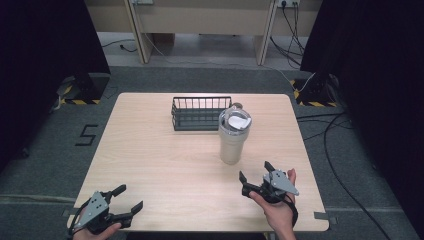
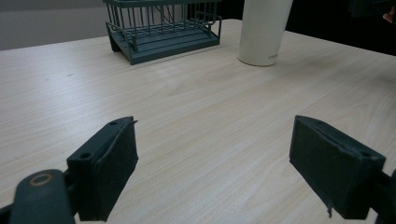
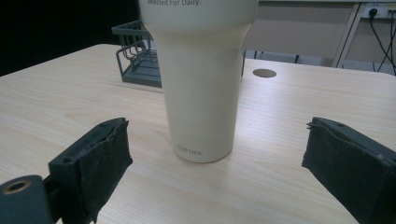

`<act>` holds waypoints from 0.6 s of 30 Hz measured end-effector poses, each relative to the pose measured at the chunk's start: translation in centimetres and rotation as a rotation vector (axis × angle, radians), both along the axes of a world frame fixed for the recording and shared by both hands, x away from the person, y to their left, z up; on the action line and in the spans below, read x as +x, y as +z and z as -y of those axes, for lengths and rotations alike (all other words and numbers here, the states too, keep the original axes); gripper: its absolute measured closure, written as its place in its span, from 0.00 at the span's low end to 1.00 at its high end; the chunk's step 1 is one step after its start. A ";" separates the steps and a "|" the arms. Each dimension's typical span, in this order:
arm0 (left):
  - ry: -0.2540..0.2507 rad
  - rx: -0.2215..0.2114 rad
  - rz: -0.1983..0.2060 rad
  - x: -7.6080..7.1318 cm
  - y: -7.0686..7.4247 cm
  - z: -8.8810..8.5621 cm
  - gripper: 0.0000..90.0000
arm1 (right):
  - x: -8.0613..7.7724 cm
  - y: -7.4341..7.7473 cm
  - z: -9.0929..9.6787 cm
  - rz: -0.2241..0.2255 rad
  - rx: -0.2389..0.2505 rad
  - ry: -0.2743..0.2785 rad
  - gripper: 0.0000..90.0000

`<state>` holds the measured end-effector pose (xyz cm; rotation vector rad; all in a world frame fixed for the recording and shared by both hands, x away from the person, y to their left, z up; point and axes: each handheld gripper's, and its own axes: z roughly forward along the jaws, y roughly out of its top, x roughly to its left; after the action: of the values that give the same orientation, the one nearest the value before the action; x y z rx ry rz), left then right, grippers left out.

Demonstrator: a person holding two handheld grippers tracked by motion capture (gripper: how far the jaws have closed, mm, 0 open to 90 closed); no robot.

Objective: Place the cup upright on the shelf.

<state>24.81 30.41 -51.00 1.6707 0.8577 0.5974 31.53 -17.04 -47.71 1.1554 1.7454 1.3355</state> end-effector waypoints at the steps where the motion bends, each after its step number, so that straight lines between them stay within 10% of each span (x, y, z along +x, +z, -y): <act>1: 0.000 0.000 0.000 0.0 0.0 0.0 0.16 | 0.0 0.0 0.0 0.003 0.004 -0.002 0.08; 18: 0.003 -0.001 0.001 0.1 0.0 0.1 0.16 | 2.7 0.1 -2.1 0.017 0.006 0.007 0.09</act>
<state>24.87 30.34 -51.02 1.6682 0.8602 0.5999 34.21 -14.97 -47.57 1.1395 1.7362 1.3509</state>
